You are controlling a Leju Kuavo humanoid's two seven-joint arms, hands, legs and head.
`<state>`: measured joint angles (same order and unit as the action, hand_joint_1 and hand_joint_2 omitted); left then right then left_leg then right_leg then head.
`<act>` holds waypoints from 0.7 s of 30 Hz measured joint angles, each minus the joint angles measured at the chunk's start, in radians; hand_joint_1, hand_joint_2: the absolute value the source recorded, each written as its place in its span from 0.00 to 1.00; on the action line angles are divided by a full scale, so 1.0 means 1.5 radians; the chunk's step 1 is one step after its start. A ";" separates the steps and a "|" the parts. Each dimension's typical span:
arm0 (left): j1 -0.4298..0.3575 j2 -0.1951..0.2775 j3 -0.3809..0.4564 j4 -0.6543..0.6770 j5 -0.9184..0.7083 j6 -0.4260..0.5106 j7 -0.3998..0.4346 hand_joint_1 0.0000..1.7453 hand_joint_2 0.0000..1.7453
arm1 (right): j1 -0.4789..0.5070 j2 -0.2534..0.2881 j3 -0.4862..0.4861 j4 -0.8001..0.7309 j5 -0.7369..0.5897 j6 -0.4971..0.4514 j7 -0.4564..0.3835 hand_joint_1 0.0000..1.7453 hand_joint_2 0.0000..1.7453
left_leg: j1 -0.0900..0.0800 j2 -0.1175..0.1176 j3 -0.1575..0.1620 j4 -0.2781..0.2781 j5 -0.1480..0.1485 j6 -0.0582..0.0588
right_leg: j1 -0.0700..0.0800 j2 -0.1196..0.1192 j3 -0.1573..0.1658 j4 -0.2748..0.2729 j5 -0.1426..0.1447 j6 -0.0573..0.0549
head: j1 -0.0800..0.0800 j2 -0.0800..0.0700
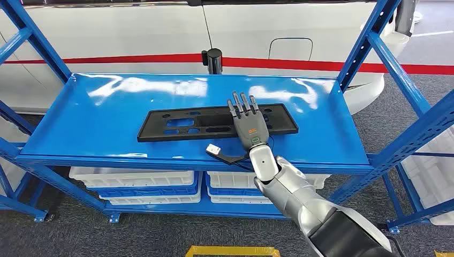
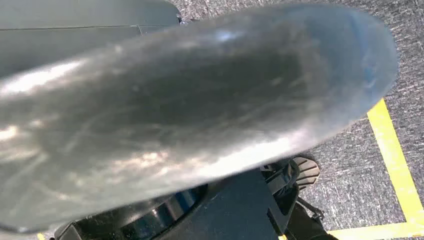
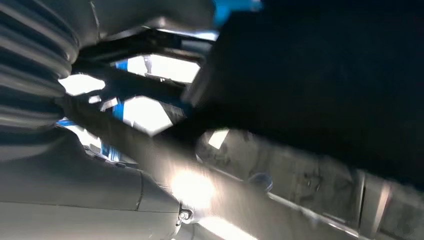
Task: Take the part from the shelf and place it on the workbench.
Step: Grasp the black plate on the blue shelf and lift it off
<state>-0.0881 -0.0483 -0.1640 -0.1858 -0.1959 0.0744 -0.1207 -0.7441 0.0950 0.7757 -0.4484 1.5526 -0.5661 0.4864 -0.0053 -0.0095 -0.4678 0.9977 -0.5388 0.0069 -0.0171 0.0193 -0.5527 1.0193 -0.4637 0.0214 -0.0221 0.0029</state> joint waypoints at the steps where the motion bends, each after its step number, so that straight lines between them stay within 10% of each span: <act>1: 0.000 0.000 0.000 0.000 0.000 0.000 0.000 0.00 0.00 | 0.000 0.000 0.000 0.001 0.000 0.001 -0.002 0.94 1.00 | 0.000 0.000 0.000 0.000 0.000 0.000 | 0.000 0.000 0.000 0.000 0.000 0.000 | 0.000 0.000; 21: -0.001 -0.004 0.000 -0.001 -0.015 0.006 -0.012 0.00 0.00 | -0.015 0.003 0.021 0.015 0.000 0.022 -0.055 0.95 1.00 | 0.000 0.001 0.003 0.000 0.000 0.000 | 0.000 0.001 0.003 0.000 0.000 0.000 | 0.000 0.000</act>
<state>-0.0901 -0.0536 -0.1640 -0.1869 -0.2191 0.0835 -0.1391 -0.7659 0.0991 0.8068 -0.4254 1.5526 -0.5327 0.4040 -0.0052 -0.0079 -0.4630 0.9975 -0.5389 0.0069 -0.0169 0.0210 -0.5487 1.0193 -0.4637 0.0214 -0.0222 0.0029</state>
